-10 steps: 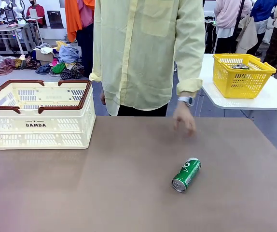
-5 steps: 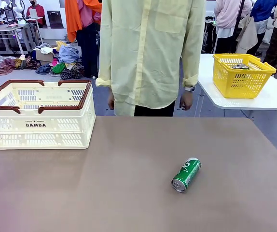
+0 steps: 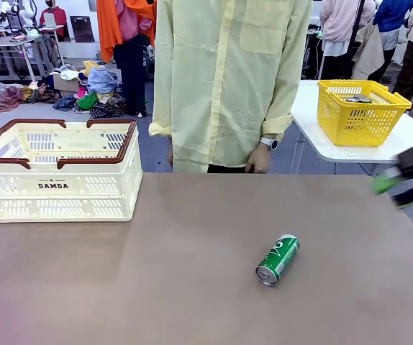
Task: Place the drinks into the Shopping basket.
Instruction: Pick up one drink and place it into the Shopping basket.
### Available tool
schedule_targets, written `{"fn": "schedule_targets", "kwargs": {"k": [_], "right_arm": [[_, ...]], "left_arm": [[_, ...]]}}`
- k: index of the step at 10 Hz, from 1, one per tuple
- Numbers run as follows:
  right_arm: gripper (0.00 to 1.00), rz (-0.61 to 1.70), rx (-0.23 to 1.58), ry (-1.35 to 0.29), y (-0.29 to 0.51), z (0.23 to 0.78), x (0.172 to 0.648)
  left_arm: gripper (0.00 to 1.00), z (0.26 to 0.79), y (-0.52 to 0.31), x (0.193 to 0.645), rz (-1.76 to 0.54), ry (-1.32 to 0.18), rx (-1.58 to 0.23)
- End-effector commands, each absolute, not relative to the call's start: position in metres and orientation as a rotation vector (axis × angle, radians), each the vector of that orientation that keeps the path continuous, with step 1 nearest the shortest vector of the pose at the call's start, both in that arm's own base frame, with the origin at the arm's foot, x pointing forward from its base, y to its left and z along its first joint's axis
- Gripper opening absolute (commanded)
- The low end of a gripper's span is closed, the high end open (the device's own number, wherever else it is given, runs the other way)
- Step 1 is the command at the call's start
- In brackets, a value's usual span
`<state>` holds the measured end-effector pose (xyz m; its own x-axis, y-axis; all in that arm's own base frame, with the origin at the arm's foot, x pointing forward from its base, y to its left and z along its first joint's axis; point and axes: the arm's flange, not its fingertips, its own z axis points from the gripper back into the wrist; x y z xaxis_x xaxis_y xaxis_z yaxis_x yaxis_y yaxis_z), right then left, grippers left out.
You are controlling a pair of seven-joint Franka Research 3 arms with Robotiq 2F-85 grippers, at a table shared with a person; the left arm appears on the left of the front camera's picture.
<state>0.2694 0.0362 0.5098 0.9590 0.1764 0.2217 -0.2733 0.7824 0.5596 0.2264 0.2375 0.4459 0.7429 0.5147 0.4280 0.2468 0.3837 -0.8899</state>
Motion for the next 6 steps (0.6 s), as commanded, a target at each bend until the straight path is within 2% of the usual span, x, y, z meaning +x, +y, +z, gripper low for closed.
{"fn": "schedule_targets", "kwargs": {"k": [1, 3, 5, 6], "right_arm": [[1.00, 0.358, 0.453, -0.092, 0.114, 0.476, 0.272], [1.00, 0.399, 0.374, -0.096, 0.154, 0.443, 0.267], [1.00, 0.249, 0.461, -0.261, 0.126, 0.462, 0.268], [1.00, 0.417, 0.356, -0.088, 0.169, 0.458, 0.273]], "left_arm": [[1.00, 0.448, 0.239, 0.226, 0.188, -0.776, -1.210], [1.00, 0.448, 0.239, 0.226, 0.188, -0.776, -1.210], [1.00, 0.448, 0.239, 0.226, 0.188, -0.776, -1.210], [1.00, 0.448, 0.239, 0.226, 0.188, -0.776, -1.210]]}}
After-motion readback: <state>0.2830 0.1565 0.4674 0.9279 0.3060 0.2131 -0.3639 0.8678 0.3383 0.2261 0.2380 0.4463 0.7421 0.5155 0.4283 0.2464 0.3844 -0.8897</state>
